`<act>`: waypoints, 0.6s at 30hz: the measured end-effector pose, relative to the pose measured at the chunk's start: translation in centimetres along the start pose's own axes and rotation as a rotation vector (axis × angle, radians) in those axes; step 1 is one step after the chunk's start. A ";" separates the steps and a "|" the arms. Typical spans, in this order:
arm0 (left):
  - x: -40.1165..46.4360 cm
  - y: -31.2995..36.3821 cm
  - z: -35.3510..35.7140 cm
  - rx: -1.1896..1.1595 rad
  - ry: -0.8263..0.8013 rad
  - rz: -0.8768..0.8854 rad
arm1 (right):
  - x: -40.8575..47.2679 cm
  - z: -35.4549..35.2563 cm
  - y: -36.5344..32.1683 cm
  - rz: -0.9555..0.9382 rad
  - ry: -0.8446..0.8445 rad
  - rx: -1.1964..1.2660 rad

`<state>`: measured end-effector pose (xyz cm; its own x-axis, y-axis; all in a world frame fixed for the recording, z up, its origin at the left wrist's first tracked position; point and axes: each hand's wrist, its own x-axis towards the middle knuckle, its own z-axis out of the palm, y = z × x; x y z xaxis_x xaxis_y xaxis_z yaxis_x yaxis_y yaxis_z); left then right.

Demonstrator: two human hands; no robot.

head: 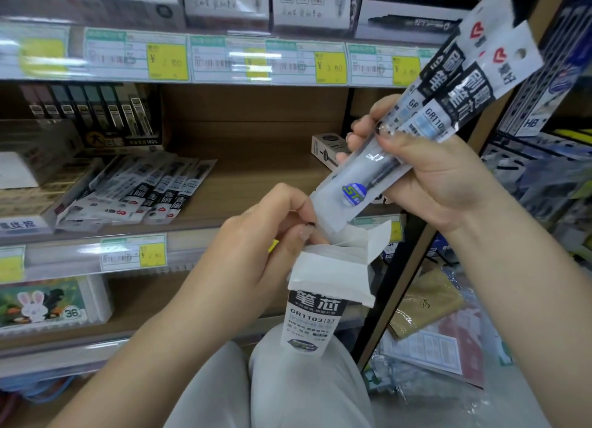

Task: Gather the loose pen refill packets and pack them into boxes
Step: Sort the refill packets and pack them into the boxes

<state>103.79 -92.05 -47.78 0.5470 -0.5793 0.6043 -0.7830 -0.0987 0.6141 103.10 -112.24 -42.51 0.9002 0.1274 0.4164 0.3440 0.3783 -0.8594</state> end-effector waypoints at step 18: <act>-0.3 -0.1 0.3 -0.028 0.043 -0.031 | -0.5 0.4 0.9 0.069 0.127 0.122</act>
<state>103.68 -92.11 -48.17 0.5838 -0.5411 0.6053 -0.7570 -0.0932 0.6468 102.81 -111.56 -43.40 0.9498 0.0432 0.3098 0.2519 0.4818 -0.8393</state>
